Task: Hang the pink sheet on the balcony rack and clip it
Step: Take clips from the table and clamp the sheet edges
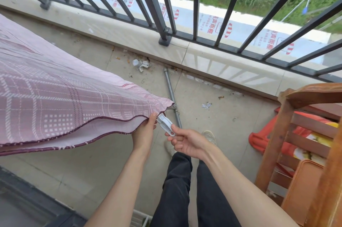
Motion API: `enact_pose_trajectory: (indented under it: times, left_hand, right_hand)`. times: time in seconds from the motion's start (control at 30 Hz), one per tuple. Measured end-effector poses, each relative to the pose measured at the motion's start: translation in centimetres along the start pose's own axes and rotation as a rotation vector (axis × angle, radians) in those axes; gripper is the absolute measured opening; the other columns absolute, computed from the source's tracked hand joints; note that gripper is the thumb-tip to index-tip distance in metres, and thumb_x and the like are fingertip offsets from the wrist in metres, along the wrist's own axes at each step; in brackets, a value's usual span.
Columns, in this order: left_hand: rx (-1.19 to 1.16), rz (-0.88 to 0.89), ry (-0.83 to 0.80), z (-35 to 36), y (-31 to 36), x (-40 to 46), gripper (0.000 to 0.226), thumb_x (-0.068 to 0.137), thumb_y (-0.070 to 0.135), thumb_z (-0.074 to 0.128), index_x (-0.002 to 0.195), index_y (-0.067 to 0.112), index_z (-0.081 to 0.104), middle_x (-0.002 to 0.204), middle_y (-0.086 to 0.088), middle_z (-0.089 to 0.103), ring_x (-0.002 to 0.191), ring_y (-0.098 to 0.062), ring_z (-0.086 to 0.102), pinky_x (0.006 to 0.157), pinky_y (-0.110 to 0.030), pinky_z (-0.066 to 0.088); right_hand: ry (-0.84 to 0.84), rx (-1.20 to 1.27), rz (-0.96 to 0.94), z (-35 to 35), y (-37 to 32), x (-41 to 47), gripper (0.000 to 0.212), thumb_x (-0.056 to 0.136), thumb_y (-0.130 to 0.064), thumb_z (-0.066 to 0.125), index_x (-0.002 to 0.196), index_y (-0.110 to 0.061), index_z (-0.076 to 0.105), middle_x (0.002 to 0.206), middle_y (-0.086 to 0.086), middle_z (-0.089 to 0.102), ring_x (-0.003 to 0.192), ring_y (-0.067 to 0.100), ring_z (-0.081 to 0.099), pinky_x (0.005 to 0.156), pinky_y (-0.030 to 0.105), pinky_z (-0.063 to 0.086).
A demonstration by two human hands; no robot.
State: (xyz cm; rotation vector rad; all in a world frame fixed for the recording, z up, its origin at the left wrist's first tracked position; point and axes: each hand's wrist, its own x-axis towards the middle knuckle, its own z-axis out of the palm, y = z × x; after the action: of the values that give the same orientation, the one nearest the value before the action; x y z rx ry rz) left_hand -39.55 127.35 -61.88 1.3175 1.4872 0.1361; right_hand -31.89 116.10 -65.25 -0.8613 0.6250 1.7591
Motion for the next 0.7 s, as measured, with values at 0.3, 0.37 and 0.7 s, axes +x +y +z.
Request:
enact_pose_trajectory:
  times: [0.3, 0.37, 0.7]
  left_hand:
    - [0.017, -0.018, 0.166, 0.8, -1.1, 0.3, 0.037, 0.085, 0.029, 0.062, 0.116, 0.011, 0.061, 0.122, 0.0, 0.062, 0.115, -0.013, 0.054, 0.105, -0.033, 0.038]
    - [0.002, -0.035, 0.188, 0.8, -1.4, 0.2, 0.037, 0.085, 0.029, 0.062, 0.117, 0.01, 0.06, 0.122, 0.0, 0.062, 0.114, -0.013, 0.054, 0.101, -0.029, 0.039]
    - [0.157, 0.039, 0.144, 0.7, -0.8, -0.6, 0.028, 0.093, 0.025, 0.05, 0.112, 0.008, 0.061, 0.115, -0.006, 0.063, 0.11, -0.02, 0.055, 0.092, -0.03, 0.04]
  right_hand:
    - [-0.008, 0.057, 0.002, 0.6, -0.2, 1.1, 0.029, 0.088, -0.025, 0.057, 0.085, 0.004, 0.061, 0.055, 0.003, 0.06, 0.041, 0.003, 0.047, 0.037, 0.011, 0.032]
    - [-0.02, 0.046, 0.005, 1.1, -0.5, 1.4, 0.03, 0.09, -0.025, 0.055, 0.085, 0.003, 0.06, 0.055, 0.003, 0.059, 0.041, 0.003, 0.046, 0.037, 0.01, 0.031]
    - [0.037, -0.257, -0.062, 2.2, -1.7, 1.2, 0.039, 0.091, -0.05, 0.046, 0.09, -0.015, 0.063, 0.083, 0.001, 0.066, 0.07, 0.01, 0.059, 0.064, 0.02, 0.046]
